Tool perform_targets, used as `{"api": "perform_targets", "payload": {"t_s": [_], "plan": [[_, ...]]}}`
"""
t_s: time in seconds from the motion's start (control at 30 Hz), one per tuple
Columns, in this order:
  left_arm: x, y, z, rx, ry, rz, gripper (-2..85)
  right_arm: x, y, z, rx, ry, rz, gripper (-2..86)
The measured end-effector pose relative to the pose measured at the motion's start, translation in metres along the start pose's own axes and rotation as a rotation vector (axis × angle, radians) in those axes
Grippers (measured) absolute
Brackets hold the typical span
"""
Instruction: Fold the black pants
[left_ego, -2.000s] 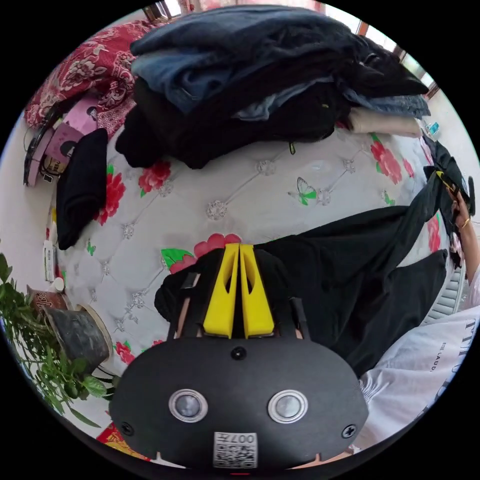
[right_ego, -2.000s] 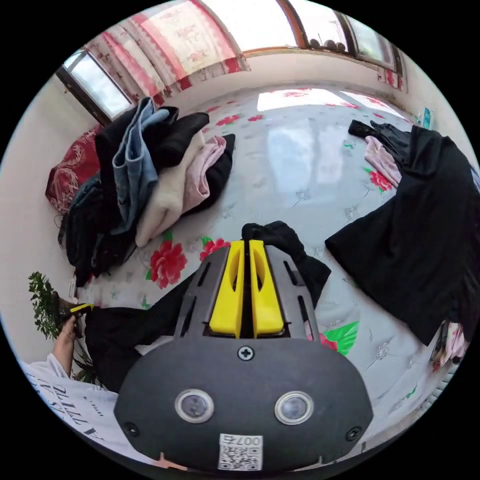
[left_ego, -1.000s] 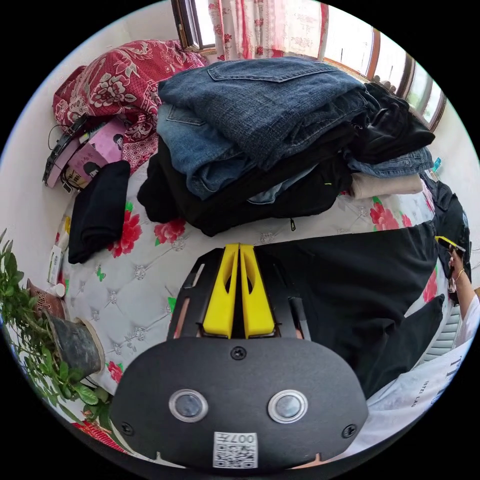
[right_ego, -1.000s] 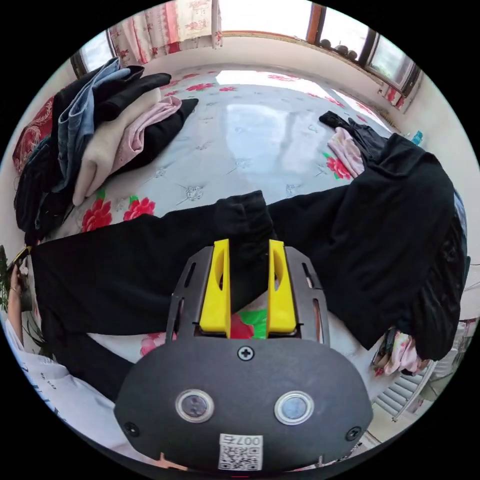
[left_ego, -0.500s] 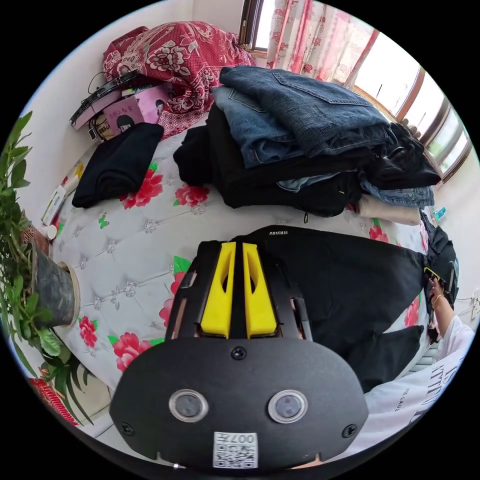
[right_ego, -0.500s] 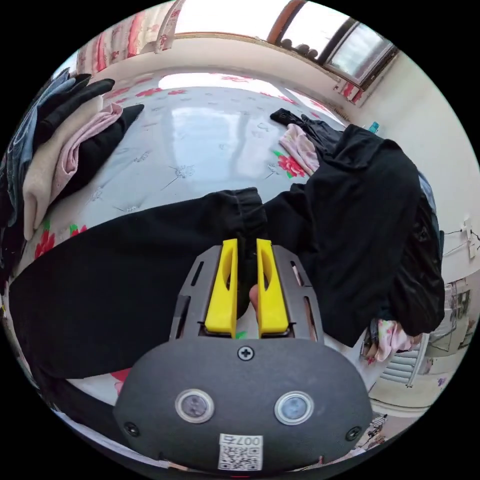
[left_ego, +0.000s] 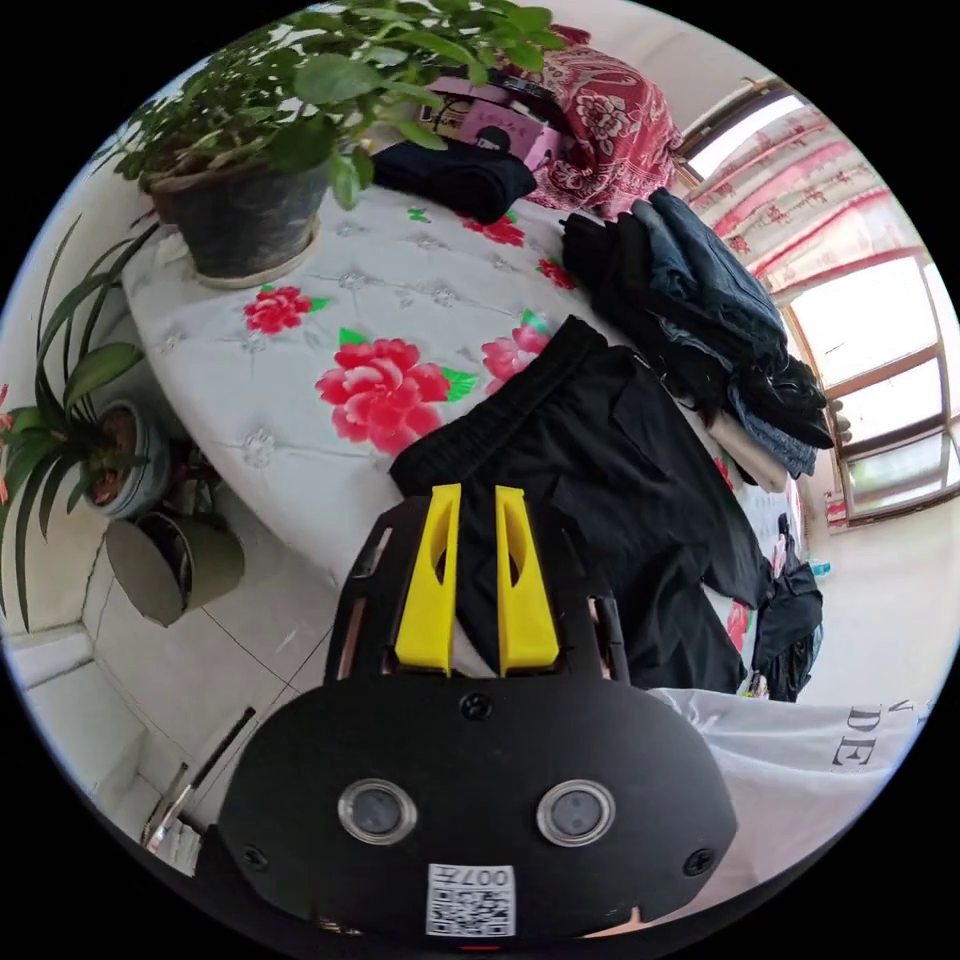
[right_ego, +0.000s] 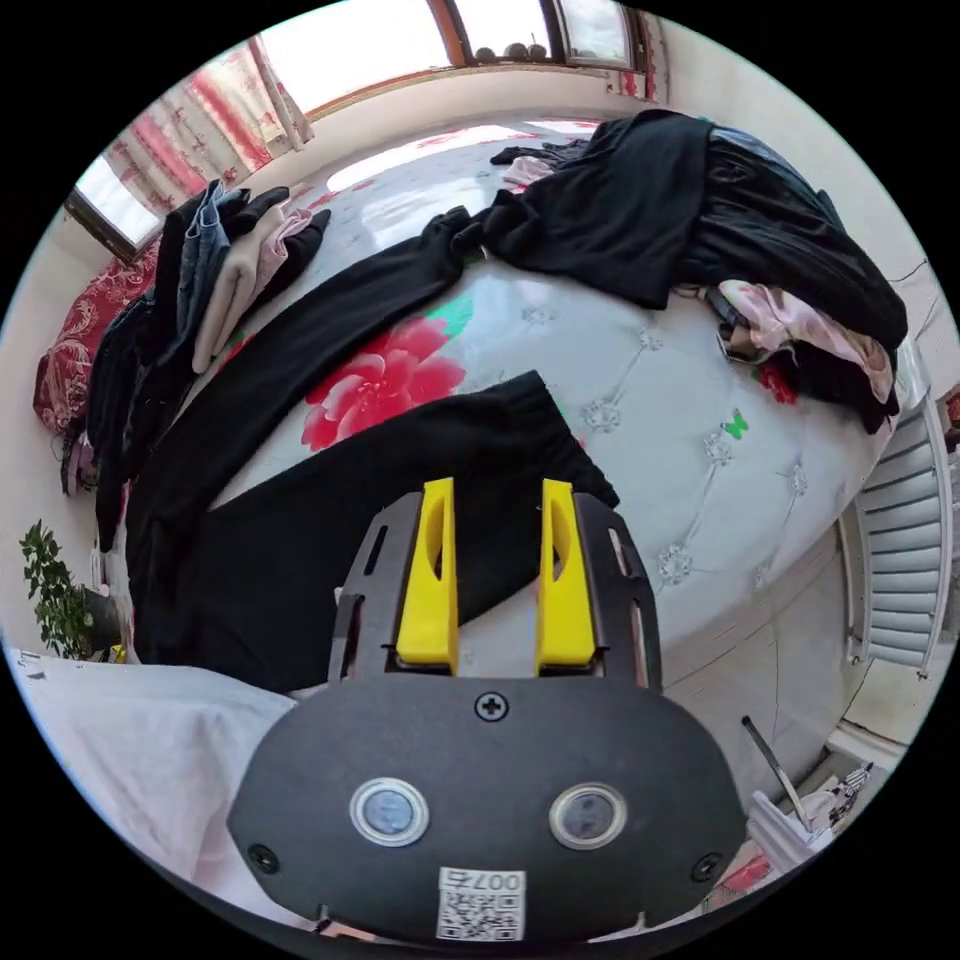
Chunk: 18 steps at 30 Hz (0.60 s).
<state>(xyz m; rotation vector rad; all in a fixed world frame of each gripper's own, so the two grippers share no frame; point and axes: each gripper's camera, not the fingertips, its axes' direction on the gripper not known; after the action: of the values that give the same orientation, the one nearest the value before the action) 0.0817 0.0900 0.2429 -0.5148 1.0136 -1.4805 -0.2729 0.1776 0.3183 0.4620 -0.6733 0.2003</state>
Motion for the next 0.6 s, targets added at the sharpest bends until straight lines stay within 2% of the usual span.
{"api": "perform_targets", "payload": {"t_s": [0.13,0.2,0.27,0.37,0.5,0.6], "plan": [[-0.045,0.031,-0.008,-0.015,0.033,-0.045,7.2,0.054,0.063,-0.006,-0.013,-0.011,0.179,10.1],[-0.065,0.041,0.007,-0.051,0.104,-0.075,9.0,0.082,0.093,0.003,-0.01,-0.119,0.297,10.2],[-0.073,0.044,0.024,-0.092,0.165,-0.09,10.2,0.093,0.105,0.017,-0.029,-0.185,0.33,10.3],[-0.077,0.043,0.059,-0.203,0.237,-0.084,10.7,0.095,0.115,0.023,0.015,-0.147,0.33,9.7],[-0.067,0.035,0.07,-0.199,0.157,-0.015,4.4,0.102,0.118,0.038,0.045,-0.362,0.365,7.7],[-0.066,0.03,0.077,-0.214,0.145,0.011,1.6,0.107,0.123,0.051,0.06,-0.271,0.396,3.5]]}}
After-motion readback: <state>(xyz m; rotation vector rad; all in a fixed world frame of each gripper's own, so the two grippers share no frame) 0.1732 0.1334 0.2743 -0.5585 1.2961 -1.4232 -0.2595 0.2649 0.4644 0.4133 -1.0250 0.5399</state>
